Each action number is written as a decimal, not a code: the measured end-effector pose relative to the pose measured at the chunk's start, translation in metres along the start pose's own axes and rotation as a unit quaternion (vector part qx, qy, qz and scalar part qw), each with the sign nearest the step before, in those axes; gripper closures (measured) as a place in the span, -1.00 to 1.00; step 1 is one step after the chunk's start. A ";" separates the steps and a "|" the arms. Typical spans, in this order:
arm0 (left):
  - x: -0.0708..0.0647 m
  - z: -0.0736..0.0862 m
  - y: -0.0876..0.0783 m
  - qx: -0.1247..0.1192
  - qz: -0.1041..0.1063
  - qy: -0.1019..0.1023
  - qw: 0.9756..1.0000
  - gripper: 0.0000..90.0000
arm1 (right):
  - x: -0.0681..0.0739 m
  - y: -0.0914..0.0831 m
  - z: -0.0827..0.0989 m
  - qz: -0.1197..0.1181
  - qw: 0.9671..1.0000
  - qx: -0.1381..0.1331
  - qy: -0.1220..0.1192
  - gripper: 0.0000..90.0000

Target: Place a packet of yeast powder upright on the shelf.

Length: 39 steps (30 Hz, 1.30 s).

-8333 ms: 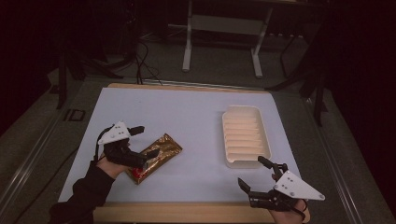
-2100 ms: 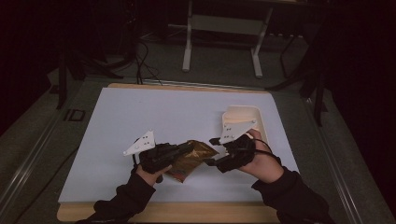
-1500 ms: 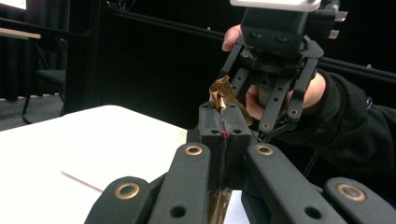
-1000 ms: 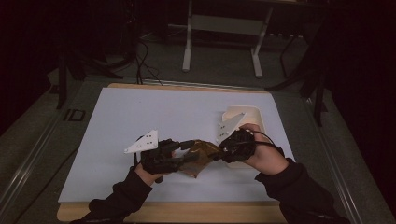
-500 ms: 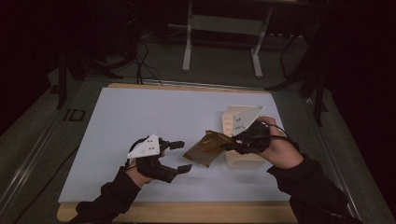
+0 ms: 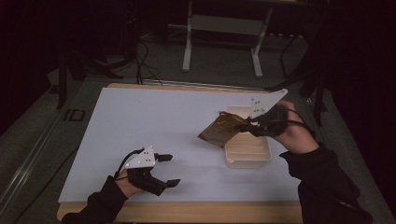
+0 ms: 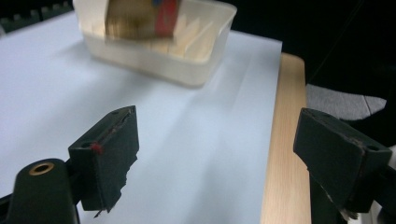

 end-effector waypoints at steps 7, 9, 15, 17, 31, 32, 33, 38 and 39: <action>0.003 0.021 -0.011 0.029 -0.018 -0.021 0.999 -0.82 | -0.016 -0.022 0.008 0.017 1.000 0.008 -0.009 0.81; 0.004 0.026 -0.015 0.032 -0.025 -0.028 0.999 -0.84 | -0.020 -0.027 0.012 0.028 0.999 0.015 -0.005 0.82; 0.007 0.030 -0.023 0.028 -0.032 -0.042 0.998 -0.89 | -0.033 -0.032 0.026 0.046 0.998 0.045 0.000 0.82; 0.008 0.030 -0.025 0.024 -0.034 -0.046 0.998 -0.89 | -0.037 -0.030 0.031 0.048 0.997 0.056 0.004 0.82; 0.015 0.034 -0.029 0.007 -0.042 -0.071 0.997 -0.89 | -0.048 -0.022 0.042 0.039 0.993 0.113 0.004 0.82; 0.016 0.034 -0.029 0.005 -0.043 -0.072 0.996 -0.89 | -0.048 -0.021 0.041 0.038 0.992 0.118 0.004 0.82; 0.016 0.034 -0.029 0.005 -0.044 -0.074 0.996 -0.89 | -0.049 -0.021 0.039 0.042 0.991 0.125 0.000 0.82; 0.017 0.036 -0.029 0.006 -0.044 -0.079 0.996 -0.89 | -0.051 -0.011 0.031 0.040 0.986 0.160 -0.018 0.83; 0.018 0.036 -0.029 0.006 -0.044 -0.079 0.996 -0.89 | -0.052 -0.010 0.029 0.038 0.985 0.165 -0.020 0.82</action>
Point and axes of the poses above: each handheld gripper's, and its own axes: y roughly forward along the jaws, z roughly out of its underside, x roughly to its left, the point moved 1 cm from there along y, roughly forward along the jaws, and after that the axes turned 3 degrees about y, right-handed, at the moved point
